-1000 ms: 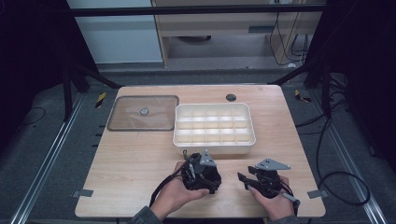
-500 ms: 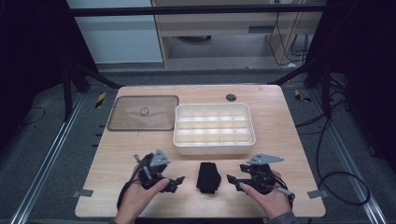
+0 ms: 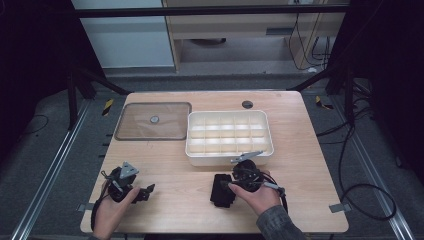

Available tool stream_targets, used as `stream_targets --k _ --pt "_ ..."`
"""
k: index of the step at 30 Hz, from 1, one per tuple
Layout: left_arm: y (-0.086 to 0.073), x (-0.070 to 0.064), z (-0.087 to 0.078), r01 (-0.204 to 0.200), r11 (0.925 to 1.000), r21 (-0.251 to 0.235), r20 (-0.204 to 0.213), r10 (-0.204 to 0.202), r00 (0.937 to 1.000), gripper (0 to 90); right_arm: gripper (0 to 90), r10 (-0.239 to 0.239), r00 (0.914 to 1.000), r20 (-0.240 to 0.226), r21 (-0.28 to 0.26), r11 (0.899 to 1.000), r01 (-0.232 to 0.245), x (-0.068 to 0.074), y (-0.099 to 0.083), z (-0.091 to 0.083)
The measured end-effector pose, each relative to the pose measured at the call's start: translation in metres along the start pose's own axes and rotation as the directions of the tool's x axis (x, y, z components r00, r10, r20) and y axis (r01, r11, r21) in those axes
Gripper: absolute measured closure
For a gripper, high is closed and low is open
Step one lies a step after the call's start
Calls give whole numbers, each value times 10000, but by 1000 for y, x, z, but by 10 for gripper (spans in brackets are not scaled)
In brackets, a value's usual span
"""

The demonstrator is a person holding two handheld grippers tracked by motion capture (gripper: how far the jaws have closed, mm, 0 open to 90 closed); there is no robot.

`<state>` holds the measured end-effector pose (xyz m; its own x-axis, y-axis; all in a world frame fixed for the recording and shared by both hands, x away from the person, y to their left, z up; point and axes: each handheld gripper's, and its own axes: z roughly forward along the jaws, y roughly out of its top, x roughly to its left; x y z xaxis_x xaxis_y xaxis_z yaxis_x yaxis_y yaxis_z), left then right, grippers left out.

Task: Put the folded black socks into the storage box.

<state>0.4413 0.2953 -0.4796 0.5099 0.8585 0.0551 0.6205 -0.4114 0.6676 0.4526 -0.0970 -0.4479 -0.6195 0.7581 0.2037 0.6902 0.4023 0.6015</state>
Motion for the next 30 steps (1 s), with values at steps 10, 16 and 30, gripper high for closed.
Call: stream_targets --k 10,16,30 --pt "-10 20 -2 709 9974 88 -208 -707 9973 91 427 21 10000 -44 649 9979 -19 5 -10 24" --pt "-10 20 0 666 9977 103 -139 -665 9977 92 504 89 9993 -373 872 9962 -56 7 -8 30" --pt "-12 30 4 935 9955 -179 -225 -939 9953 74 701 -315 9920 -1219 219 9992 344 5 -12 18"
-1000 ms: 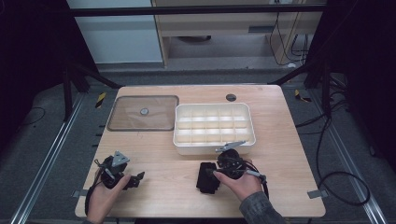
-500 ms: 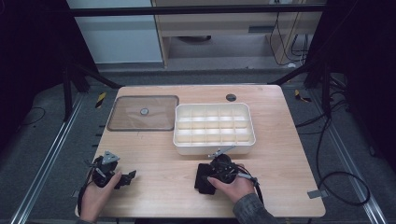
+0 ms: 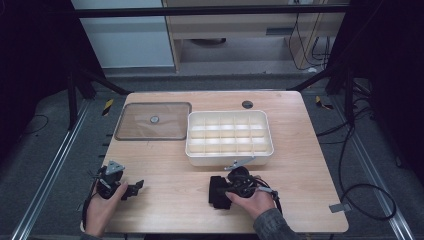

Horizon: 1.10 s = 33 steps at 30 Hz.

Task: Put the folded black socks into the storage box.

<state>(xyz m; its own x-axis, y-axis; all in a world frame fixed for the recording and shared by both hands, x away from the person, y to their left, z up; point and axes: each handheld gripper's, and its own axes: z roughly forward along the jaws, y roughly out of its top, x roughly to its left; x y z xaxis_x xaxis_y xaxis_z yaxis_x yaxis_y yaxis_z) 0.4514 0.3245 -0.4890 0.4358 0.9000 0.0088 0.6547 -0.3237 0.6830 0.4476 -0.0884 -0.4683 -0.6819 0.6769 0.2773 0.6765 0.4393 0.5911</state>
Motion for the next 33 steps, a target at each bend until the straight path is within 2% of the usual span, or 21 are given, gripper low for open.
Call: stream_targets --k 3,7,16,22,33 --pt "1 -1 5 -26 10000 -92 68 27 10000 68 700 82 9998 195 -222 9997 -78 -3 -1 -14" --pt "2 -4 9 -358 9993 -111 173 360 9992 62 700 185 9989 420 -494 9986 -164 -8 -5 -33" --pt "-1 -6 17 -408 9991 -93 399 412 9984 46 699 447 9939 1004 -1162 9927 -329 -23 -10 -76" --pt "-3 -8 19 -514 9986 -111 385 518 9979 24 699 602 9883 1402 -1557 9871 -381 -34 -10 -104" --pt "-6 -7 21 -535 9976 -428 386 552 9977 4 698 853 9783 1886 -1894 9807 -490 -50 -3 -136"
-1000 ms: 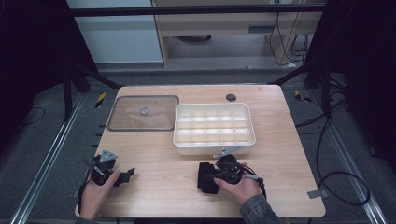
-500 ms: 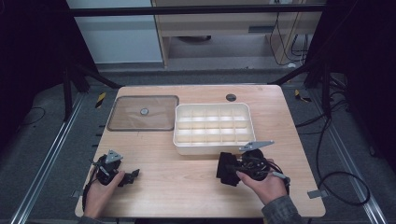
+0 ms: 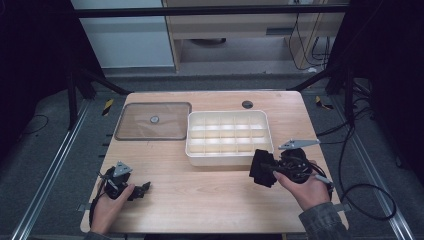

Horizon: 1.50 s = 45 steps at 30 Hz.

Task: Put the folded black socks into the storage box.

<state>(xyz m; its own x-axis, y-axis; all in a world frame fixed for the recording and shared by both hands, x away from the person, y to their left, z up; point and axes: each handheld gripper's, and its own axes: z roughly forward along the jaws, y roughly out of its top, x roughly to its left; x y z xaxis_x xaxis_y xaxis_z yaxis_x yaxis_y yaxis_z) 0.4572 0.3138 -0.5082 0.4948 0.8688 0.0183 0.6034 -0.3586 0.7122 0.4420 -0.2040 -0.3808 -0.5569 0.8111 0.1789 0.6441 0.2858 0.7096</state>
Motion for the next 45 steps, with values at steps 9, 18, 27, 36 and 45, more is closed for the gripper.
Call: stream_targets --k 9,18,27,36,45 --pt "1 1 1 -27 10000 18 -19 27 10000 0 696 -88 9989 454 -123 9999 93 -14 21 -13" --pt "1 0 2 35 10000 -6 -58 -35 10000 0 696 -132 9957 916 -11 9999 134 -31 43 -13" --pt "1 0 2 73 10000 -2 -84 -73 9999 0 694 -344 9937 1064 52 9994 341 -32 61 -16" --pt "1 -1 2 97 10000 -7 -112 -97 9999 0 691 -910 9793 1807 464 9954 839 -34 72 -6" --pt "0 -1 1 93 10000 1 -118 -93 9999 0 689 -790 9751 2074 588 9959 682 -42 79 0"
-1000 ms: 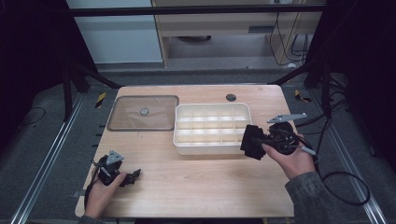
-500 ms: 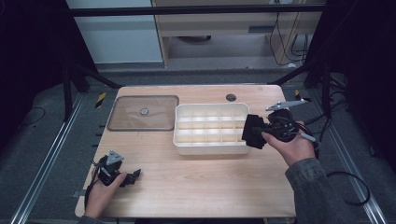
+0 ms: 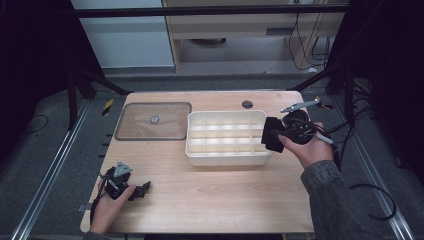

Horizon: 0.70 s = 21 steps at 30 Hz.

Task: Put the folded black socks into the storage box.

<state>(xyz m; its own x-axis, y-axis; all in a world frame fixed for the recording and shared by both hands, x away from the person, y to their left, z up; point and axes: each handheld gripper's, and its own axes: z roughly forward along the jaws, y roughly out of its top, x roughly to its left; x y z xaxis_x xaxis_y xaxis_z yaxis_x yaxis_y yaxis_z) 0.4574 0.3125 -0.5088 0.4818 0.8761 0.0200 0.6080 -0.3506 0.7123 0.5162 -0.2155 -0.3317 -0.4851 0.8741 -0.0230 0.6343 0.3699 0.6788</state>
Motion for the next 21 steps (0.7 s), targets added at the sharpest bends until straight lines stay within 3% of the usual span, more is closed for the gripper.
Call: stream_targets --k 8,21 --pt "0 0 0 3 10000 3 -6 -3 10000 0 689 -10 9999 100 -13 10000 10 -5 8 5" --pt "2 0 2 34 10000 2 -38 -34 10000 0 690 39 9999 145 526 9986 -46 -6 23 22"
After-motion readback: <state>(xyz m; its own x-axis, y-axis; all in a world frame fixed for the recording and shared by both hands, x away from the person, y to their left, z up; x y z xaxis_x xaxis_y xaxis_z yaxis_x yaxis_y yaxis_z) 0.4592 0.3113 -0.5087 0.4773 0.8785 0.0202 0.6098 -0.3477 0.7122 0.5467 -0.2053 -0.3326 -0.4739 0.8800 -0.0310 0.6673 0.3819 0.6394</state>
